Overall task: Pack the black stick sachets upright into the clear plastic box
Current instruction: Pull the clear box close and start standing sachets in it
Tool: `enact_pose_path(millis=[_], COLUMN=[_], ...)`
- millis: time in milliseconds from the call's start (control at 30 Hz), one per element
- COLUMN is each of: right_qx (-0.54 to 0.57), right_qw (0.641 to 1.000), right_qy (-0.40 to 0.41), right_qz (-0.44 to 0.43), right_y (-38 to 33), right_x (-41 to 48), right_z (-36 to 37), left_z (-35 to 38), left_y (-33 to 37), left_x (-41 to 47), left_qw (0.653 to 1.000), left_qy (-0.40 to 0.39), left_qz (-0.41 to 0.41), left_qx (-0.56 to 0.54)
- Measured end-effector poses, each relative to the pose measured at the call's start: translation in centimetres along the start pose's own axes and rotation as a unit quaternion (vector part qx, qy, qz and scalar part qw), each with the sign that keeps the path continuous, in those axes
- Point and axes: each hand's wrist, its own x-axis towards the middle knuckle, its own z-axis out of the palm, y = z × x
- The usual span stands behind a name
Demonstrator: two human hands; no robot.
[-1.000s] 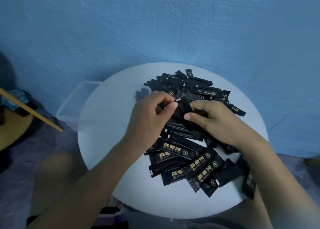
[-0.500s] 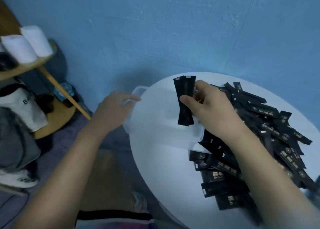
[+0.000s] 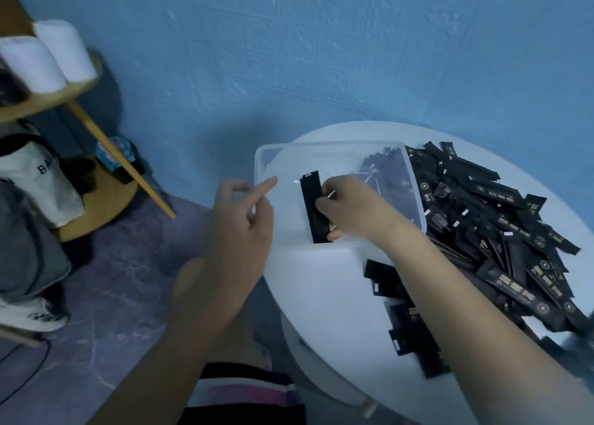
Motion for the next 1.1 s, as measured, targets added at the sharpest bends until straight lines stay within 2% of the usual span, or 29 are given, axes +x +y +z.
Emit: enact_pose_path(millis=[200,333,433,600,733,967,1100], right_qx=[-0.021,0.08,0.158,0.2,0.222,0.255,0.239], right_qw=[0.998,0.995,0.985,0.977,0.972,0.962,0.966], right_qy=[0.031,-0.001,-0.039,-0.047,-0.048,-0.047,-0.046], right_qz=[-0.041,-0.056,-0.056,-0.052,-0.061,-0.081,-0.084], right_y=[-1.1,-0.6,-0.4,0.0,0.2,-0.1,0.2], right_x=[0.5,0.3,0.2,0.3,0.4,0.7,0.8], right_z=[2.2,2.6,2.4,2.2,1.9,2.1,2.0], left_z=[0.5,0.3,-0.1,-0.9,-1.0,-1.0,-1.0], left_y=[0.7,0.6,0.7,0.3,0.4,0.6,0.9], left_x=[-2.0,-2.5,-2.6,-1.7,-1.4,-1.3,-1.3], left_qw=[0.995,0.99,0.978,0.947,0.929,0.916,0.895], left_qy=[-0.007,-0.006,-0.013,-0.077,-0.123,-0.131,-0.16], left_qz=[0.098,0.136,0.198,0.284,0.301,0.307,0.307], left_qx=[0.03,0.044,0.062,0.132,0.179,0.221,0.281])
